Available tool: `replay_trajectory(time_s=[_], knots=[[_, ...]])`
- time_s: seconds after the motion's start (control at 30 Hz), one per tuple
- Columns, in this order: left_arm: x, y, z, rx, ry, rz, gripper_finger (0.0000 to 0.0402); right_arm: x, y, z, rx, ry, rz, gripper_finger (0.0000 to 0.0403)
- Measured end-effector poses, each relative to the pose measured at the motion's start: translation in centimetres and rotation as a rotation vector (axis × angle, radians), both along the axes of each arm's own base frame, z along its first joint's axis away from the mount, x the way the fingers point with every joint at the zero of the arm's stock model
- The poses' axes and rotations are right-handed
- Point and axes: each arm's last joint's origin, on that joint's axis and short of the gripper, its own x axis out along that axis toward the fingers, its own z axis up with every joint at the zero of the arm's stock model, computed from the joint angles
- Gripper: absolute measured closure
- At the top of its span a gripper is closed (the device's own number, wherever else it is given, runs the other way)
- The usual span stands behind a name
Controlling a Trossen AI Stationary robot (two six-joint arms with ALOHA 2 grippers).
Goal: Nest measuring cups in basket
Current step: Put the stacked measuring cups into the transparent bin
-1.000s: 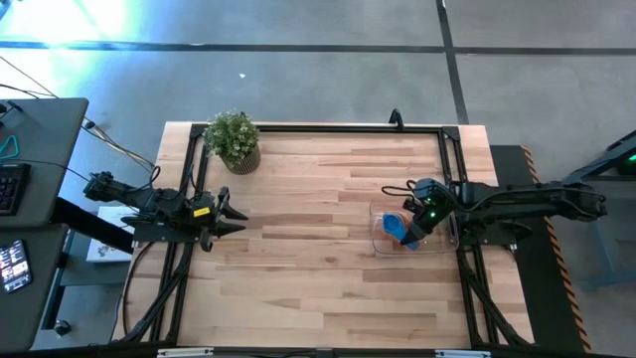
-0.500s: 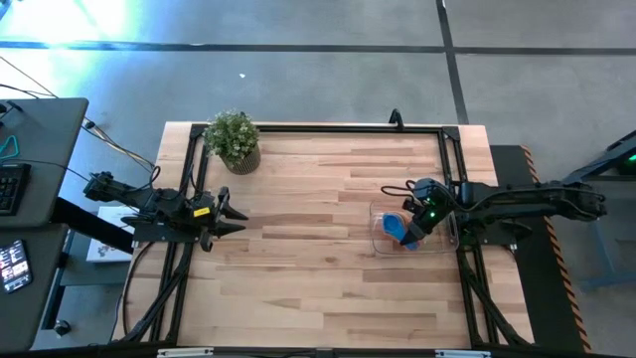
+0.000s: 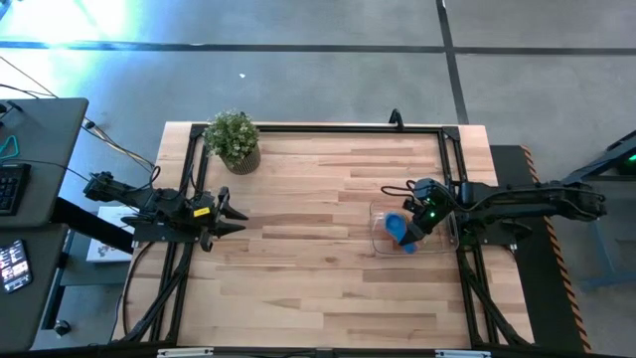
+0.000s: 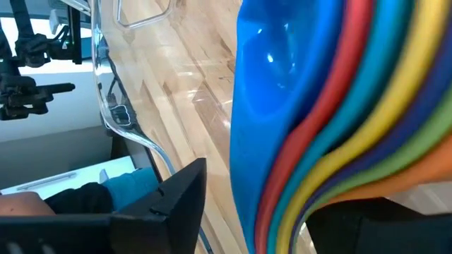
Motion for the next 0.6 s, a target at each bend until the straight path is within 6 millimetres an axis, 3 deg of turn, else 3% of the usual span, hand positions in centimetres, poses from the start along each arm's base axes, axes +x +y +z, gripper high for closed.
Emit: replay_trajectory(time_s=[0.6], knots=[[0.0, 0.0, 0.0, 0.000, 0.000, 0.000, 0.0280, -1.6, 0.2, 0.7, 0.010, 0.035, -0.073, 0.0149]])
